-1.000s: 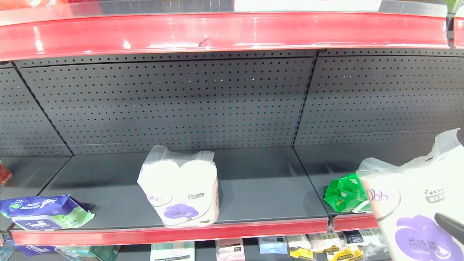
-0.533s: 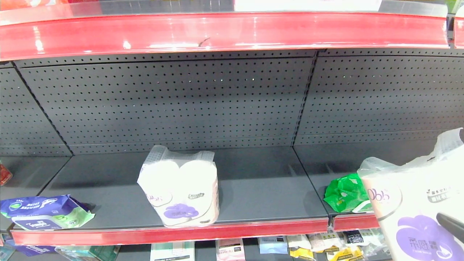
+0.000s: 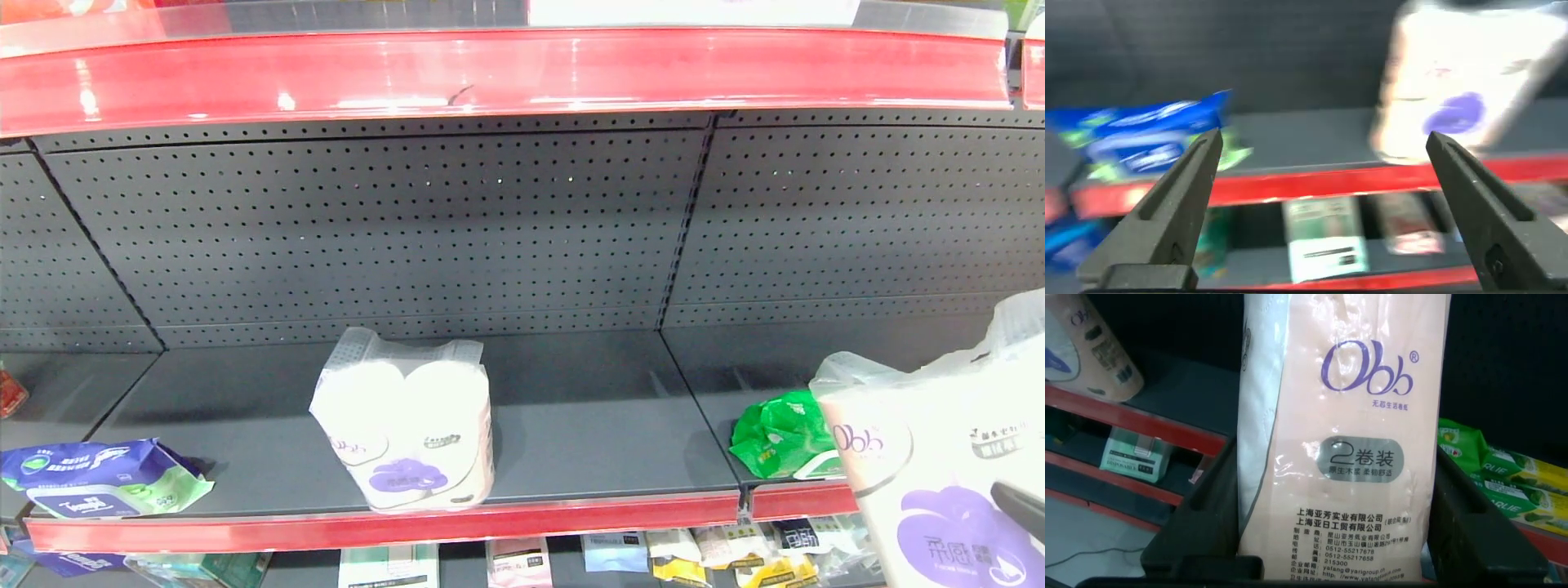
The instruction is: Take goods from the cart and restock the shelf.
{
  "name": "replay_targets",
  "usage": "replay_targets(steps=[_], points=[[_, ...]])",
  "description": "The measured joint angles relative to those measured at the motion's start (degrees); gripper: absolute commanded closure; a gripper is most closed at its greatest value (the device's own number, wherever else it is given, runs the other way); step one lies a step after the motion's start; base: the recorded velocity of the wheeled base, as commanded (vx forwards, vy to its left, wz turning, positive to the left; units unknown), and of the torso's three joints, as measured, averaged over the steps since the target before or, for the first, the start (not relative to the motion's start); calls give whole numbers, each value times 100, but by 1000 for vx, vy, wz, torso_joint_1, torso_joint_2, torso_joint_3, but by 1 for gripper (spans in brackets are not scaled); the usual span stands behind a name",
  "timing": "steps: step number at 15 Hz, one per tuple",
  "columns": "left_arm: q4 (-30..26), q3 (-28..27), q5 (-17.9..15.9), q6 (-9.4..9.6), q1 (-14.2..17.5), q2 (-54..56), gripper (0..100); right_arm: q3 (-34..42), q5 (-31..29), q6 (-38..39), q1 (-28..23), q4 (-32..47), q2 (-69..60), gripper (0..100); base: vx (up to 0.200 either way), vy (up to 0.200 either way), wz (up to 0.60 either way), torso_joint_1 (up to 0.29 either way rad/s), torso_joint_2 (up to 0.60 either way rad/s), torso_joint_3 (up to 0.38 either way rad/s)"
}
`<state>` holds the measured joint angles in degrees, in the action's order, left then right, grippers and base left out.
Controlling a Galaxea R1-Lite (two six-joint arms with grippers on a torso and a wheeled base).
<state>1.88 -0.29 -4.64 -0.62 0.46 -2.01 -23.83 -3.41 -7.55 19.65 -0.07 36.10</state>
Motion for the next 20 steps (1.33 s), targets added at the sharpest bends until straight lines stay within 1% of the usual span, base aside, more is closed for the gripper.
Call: replay_targets(steps=[1, 2, 12, 17, 19, 20], points=[[-71, 9, 95, 0, -30, 63, 0, 2, 0, 0, 0, 0, -5, 100, 0, 0, 0, 0, 0, 0], [-223, 20, 288, 0, -44, 108, 0, 5, -4, 0, 5, 0, -7, 100, 0, 0, 0, 0, 0, 0], [-206, 29, 317, 2, -65, 188, 0, -28, -2, 5, 2, -6, 45, 100, 0, 0, 0, 0, 0, 0], [-204, 29, 315, 2, -65, 190, 0, -34, -4, 9, 0, -20, 150, 100, 0, 0, 600, 4, 1, 4], [-206, 29, 317, 2, -65, 190, 0, -34, 5, 9, 0, -143, 218, 100, 0, 0, 600, 14, 7, 0], [-204, 29, 315, 2, -65, 190, 0, -34, 7, 9, 0, -230, 260, 100, 0, 0, 0, 0, 0, 0]])
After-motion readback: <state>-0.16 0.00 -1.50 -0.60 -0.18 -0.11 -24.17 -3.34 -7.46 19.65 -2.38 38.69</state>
